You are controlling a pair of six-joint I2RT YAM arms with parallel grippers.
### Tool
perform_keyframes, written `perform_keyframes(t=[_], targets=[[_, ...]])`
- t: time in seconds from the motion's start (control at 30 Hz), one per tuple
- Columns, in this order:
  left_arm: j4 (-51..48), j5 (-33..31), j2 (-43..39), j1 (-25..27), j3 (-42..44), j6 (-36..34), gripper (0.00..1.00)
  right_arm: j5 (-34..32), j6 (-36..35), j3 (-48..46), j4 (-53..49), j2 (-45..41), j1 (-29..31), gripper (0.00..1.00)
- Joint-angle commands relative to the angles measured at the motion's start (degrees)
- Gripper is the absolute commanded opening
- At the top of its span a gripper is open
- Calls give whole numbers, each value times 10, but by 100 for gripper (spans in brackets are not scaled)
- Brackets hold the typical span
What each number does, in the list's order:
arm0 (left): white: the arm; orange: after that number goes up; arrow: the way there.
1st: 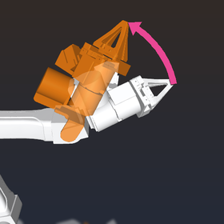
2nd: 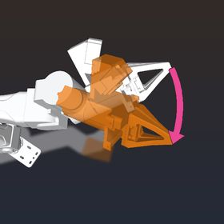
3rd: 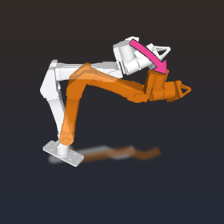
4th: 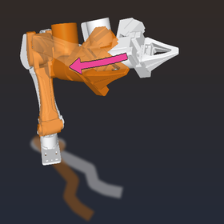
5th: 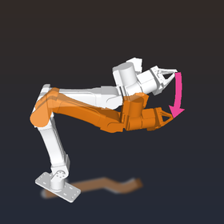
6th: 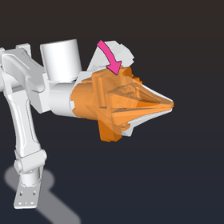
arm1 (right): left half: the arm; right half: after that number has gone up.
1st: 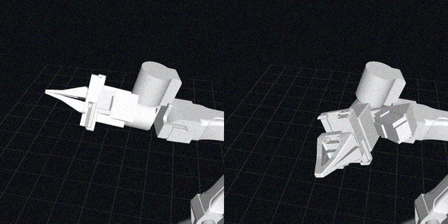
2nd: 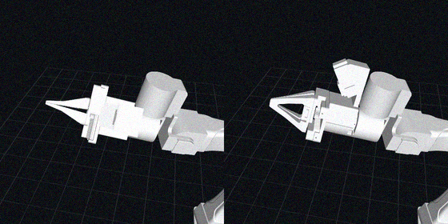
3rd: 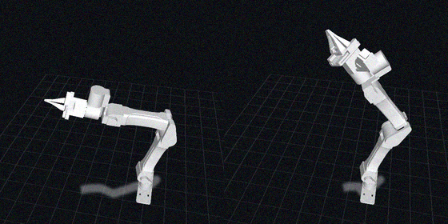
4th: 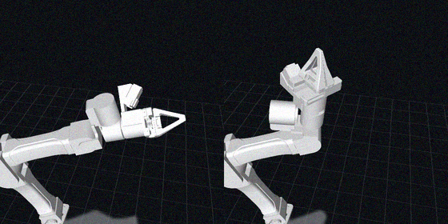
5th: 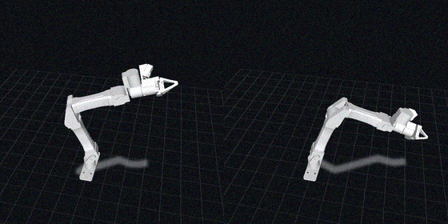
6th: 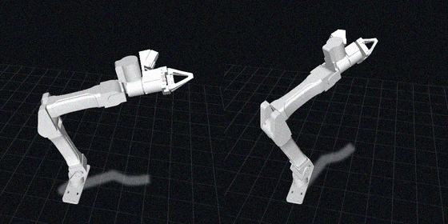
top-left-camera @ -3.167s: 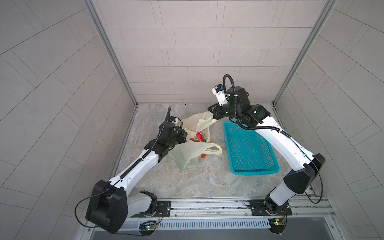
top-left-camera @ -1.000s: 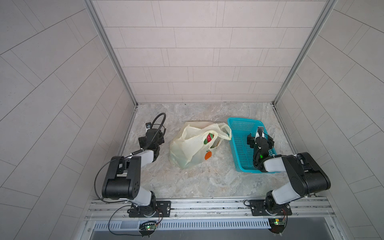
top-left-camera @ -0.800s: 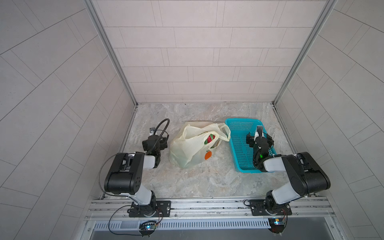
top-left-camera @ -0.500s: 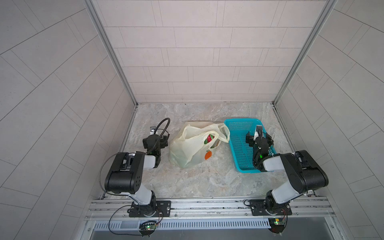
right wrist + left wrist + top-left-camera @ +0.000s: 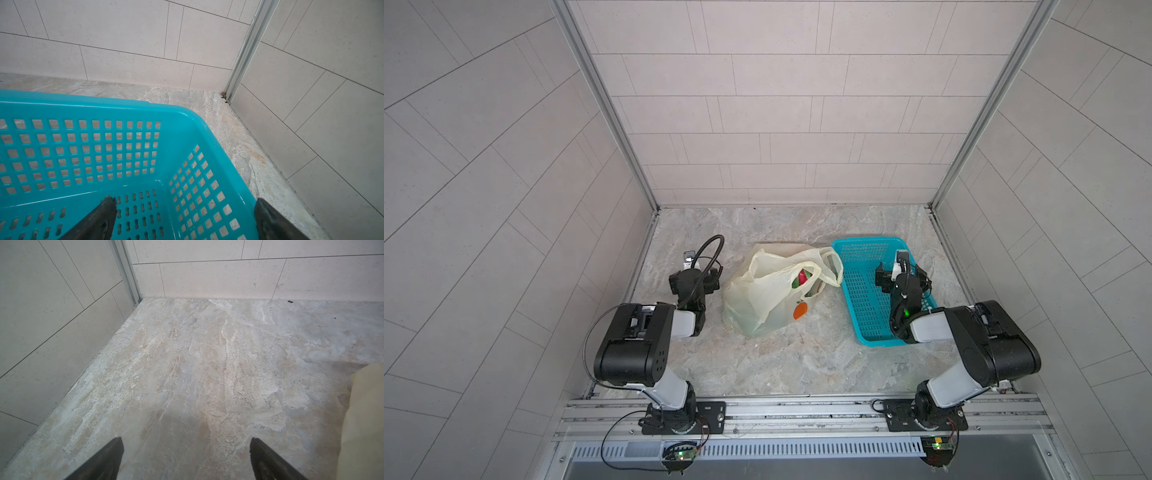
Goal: Place the fruits into the plastic bag
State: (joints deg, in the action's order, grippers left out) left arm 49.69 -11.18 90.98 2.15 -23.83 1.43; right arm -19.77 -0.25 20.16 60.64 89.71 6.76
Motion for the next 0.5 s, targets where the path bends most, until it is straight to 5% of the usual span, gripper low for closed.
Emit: perform_keyframes(t=[0.0, 0.27, 0.47], targets=[[21, -2, 4, 3, 5, -5, 100, 12, -2, -7, -13, 13, -5, 99], [21, -2, 4, 2, 5, -5, 100, 25, 0, -2, -23, 13, -11, 100], [21, -3, 4, 3, 4, -5, 100, 97, 13, 7, -48, 9, -42, 100]])
